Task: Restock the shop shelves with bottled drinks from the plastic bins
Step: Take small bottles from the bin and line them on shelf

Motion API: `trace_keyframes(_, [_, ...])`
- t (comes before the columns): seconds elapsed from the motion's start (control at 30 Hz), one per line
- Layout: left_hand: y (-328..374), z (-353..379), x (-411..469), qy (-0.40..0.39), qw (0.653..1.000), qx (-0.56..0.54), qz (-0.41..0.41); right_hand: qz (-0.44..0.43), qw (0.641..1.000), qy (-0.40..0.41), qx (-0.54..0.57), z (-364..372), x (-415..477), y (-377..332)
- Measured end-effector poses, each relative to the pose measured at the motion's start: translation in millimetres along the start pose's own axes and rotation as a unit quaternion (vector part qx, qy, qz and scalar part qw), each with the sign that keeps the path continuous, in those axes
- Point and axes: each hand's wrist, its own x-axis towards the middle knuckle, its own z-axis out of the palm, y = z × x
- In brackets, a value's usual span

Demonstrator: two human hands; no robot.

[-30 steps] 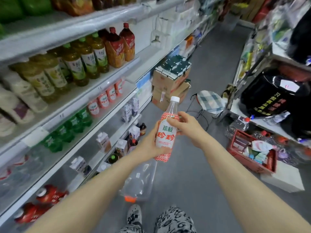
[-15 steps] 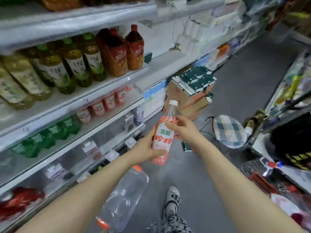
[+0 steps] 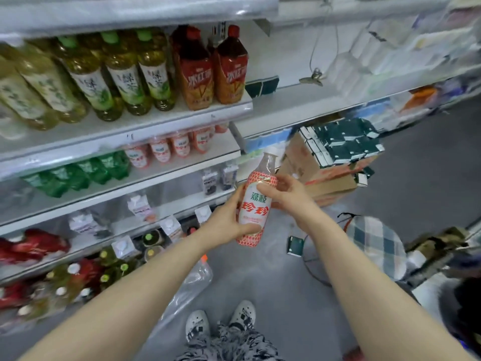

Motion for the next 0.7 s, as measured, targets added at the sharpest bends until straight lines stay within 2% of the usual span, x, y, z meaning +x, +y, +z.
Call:
trace_keyframes(0.27, [-8.5, 6.6, 21.3, 0.032, 0.999, 0.000, -0.023, 0.027, 0.999, -0.043, -0.017, -2.4, 32.3, 5.6])
trace_keyframes(0.5, [-27.6, 17.8, 69.5, 0.111, 0.989, -0.028, -0.091, 0.086, 0.985, -0.144, -0.036, -9.7, 107.2, 3.6])
trace_keyframes(0.7, [-47.6, 29.8, 127.6, 0.186, 0.970, -0.083, -0.133, 0.064, 0.977, -0.192, -0.075, -18.3, 178.4, 8.7])
